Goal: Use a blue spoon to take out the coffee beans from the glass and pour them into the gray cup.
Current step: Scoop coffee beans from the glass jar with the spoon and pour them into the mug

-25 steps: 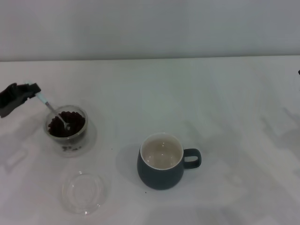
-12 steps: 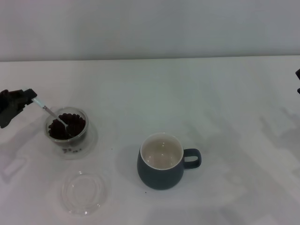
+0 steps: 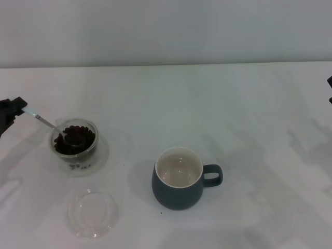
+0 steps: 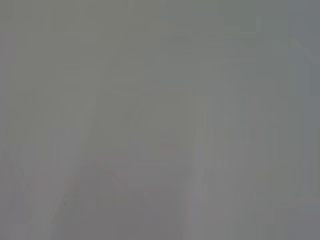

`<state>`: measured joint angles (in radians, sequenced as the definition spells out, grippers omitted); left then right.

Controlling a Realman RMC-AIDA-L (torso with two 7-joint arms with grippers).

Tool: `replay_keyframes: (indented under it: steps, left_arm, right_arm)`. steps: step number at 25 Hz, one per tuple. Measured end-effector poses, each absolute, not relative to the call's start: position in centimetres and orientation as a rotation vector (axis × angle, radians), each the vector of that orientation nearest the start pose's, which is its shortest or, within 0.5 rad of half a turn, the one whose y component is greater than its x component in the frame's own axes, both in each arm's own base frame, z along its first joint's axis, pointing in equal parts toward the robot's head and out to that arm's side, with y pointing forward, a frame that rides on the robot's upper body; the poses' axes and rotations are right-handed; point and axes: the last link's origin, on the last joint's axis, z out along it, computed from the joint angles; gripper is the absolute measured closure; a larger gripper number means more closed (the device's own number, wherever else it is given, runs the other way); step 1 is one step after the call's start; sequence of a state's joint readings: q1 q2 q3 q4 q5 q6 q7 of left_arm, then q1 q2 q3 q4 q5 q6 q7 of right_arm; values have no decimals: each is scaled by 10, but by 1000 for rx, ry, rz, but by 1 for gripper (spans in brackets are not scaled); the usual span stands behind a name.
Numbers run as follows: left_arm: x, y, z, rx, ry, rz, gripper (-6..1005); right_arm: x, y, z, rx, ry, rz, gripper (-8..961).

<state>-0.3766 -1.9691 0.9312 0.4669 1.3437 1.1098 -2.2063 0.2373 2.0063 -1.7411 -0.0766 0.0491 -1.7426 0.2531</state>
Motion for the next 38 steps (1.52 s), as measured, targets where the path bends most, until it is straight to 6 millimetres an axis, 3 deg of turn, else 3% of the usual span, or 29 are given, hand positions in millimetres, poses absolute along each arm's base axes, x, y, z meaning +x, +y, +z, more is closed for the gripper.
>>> replay_keyframes:
  steps: [8, 15, 26, 38]
  left_arm:
    - [-343, 337, 46, 2039, 2399, 1603, 879]
    - [-333, 343, 44, 2099, 2327, 1587, 877]
    - [-288, 372, 21, 2204, 2161, 1432, 878]
    - [-241, 384, -10, 2275, 1984, 1296, 879]
  right_arm:
    - [332, 243, 41, -1649, 152, 956, 227]
    - [329, 246, 41, -1655, 143, 965, 227]
    - [328, 248, 40, -1660, 144, 965, 227]
    - [330, 247, 39, -1663, 152, 959, 227]
